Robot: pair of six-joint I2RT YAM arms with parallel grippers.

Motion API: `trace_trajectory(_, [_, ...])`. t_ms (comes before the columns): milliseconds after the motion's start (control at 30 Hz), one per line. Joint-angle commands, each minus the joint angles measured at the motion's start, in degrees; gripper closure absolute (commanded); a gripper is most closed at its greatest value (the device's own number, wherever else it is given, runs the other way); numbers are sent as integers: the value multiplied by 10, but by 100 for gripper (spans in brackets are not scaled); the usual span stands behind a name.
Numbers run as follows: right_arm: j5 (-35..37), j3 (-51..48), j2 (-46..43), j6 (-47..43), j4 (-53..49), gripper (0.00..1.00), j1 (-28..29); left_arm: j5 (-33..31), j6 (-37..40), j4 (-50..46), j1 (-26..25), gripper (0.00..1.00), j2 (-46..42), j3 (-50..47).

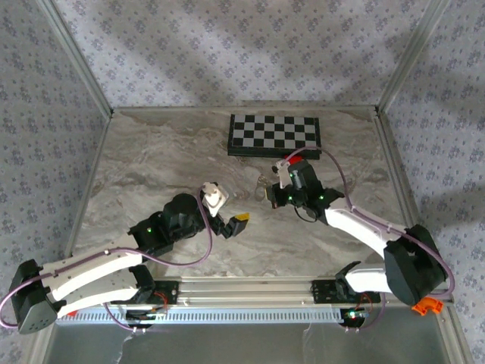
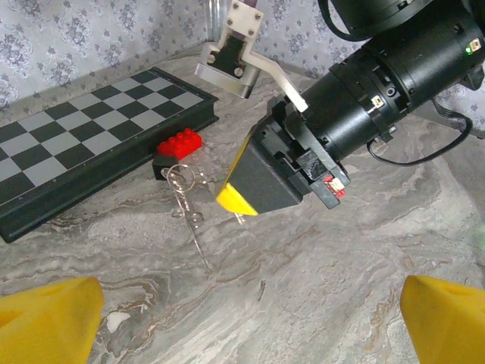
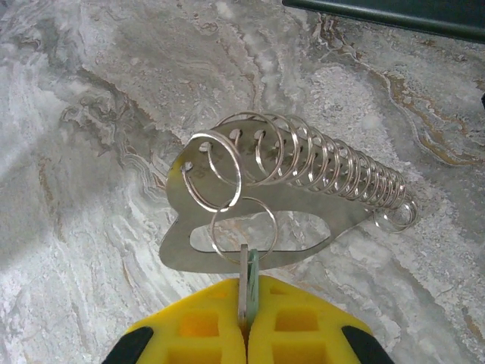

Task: Put the keys on the keyring

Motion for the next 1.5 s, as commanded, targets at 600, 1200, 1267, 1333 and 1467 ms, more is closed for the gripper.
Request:
trace_trajectory(600, [19,-100,-85,49,-42,100,13,25,-7,32,13,0,20,1])
trace_trajectory(1200, [41,-188,-108,106,-42,100,64,24,-12,37,15,0,8,-16])
trace_trajectory(1267, [44,-197,-110,114,-37,100,70,24,-14,38,15,0,8,-17])
trace_trajectory(1333, [45,-206,-108,121,-32,100,76,24,-14,40,15,0,8,-20])
trace_trajectory(1467, [52,-216,-109,136,-31,100,89,23,-15,43,16,0,8,-25])
